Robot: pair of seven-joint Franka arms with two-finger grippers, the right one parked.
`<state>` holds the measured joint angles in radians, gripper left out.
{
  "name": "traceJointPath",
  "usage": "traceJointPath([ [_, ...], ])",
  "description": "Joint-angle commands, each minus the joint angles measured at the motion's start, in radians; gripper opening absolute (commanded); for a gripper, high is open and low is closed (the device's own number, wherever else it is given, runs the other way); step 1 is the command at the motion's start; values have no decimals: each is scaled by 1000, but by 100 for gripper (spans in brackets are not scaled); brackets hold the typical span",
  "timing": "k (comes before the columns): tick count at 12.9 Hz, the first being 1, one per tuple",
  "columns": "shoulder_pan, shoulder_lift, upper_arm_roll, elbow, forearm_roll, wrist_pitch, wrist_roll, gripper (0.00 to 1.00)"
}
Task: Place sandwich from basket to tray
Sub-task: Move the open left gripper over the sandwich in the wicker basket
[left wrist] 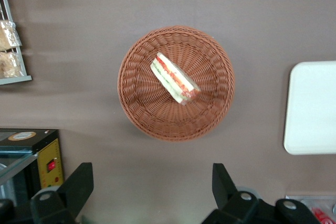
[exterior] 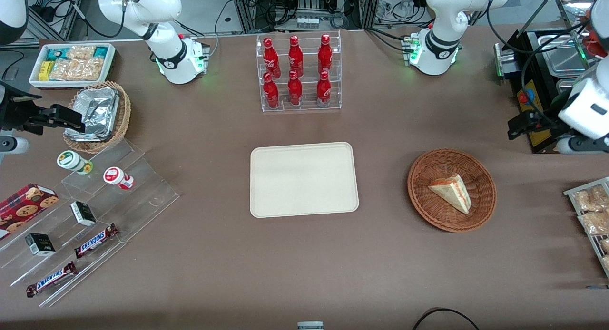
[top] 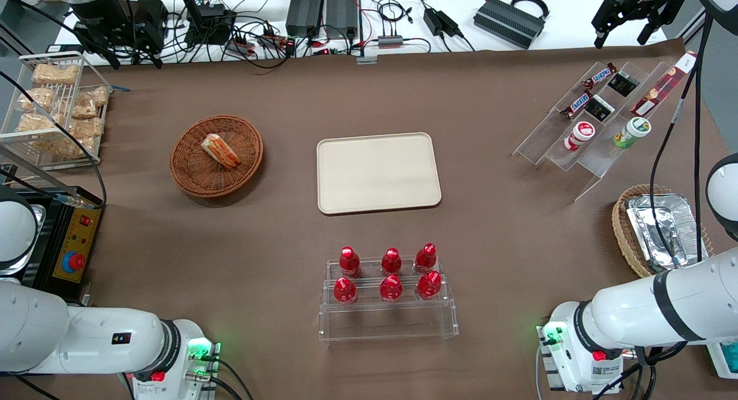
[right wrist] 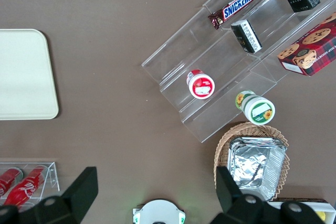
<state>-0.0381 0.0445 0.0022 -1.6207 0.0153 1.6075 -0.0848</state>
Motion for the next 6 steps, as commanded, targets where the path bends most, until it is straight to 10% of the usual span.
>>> traceJointPath([
  [1,4,-23,-1,-131,14,124,-110,100],
  [6,4,-22,-1,-298,9,319,-346,100],
])
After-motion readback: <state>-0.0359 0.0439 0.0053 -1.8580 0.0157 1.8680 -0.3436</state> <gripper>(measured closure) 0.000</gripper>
